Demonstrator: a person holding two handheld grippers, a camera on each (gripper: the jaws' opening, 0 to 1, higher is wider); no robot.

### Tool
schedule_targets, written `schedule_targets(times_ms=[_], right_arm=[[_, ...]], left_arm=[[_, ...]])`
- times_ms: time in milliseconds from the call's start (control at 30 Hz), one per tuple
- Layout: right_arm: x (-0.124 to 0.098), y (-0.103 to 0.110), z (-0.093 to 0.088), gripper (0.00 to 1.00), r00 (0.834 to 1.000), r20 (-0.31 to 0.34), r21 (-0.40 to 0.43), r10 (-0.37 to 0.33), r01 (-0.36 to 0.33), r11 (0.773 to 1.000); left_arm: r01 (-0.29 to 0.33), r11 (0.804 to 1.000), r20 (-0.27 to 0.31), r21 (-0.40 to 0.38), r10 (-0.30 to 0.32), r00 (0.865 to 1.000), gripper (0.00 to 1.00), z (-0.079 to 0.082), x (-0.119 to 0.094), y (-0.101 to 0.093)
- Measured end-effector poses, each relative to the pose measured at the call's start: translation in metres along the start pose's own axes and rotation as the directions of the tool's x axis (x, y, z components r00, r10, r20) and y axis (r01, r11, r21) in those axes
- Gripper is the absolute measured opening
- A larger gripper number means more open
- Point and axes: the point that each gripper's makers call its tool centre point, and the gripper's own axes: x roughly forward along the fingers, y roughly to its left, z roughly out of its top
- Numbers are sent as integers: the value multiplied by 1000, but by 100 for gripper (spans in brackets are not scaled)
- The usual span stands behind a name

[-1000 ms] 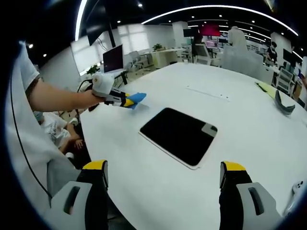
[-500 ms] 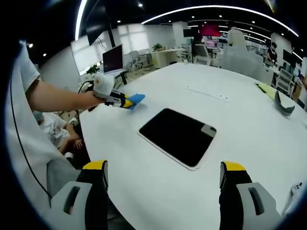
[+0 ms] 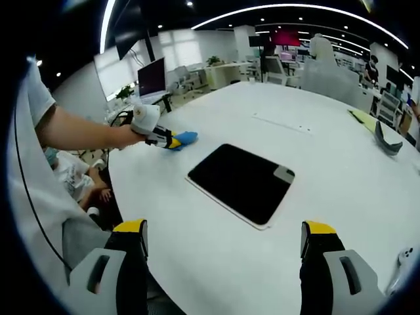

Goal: Wipe the mirror surface with the cleaning cloth until all visible marks leave the cleaned area.

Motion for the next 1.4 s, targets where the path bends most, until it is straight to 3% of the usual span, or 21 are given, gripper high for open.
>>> schedule_targets(times_ms=[67, 167, 433, 733, 833, 1033, 1200, 1367, 1400], right_arm=[[0, -2, 2, 97, 1000, 8, -4, -9, 9, 1000], [1, -2, 2, 97, 1000, 5, -1, -8, 8, 1000], [6, -1, 2, 97, 1000, -6, -13, 4, -4, 1000], [3, -2, 8, 97, 1000, -3, -18, -2, 2, 1000], [4, 1, 10, 97, 1000, -5, -27, -1, 1, 1000], [6, 3, 7, 97, 1000, -18, -32, -2, 1, 999], [6, 1, 5, 97, 1000, -24, -27, -4, 3, 1000], [6, 0, 5, 97, 1000, -26, -24, -5, 5, 1000], [7, -1, 4, 97, 1000, -29, -25, -7, 6, 1000]], left_arm=[[4, 1000, 14, -27, -4, 1000, 5, 2, 1, 1], [15, 999, 27, 45, -16, 1000, 5, 2, 1, 0], [29, 999, 27, 20, -29, 999, 5, 2, 2, 1], [64, 998, 75, 10, -65, 995, 10, 2, 4, 7], [67, 998, 89, -1, -67, 994, 15, 2, 4, 12], [102, 983, 109, -155, -86, 990, 33, -3, 7, 28], [117, 938, 104, -326, -87, 991, 57, -14, 13, 46], [133, 954, 117, -270, -105, 988, 60, -7, 9, 40], [128, 970, 136, -205, -101, 985, 58, -3, 8, 39]])
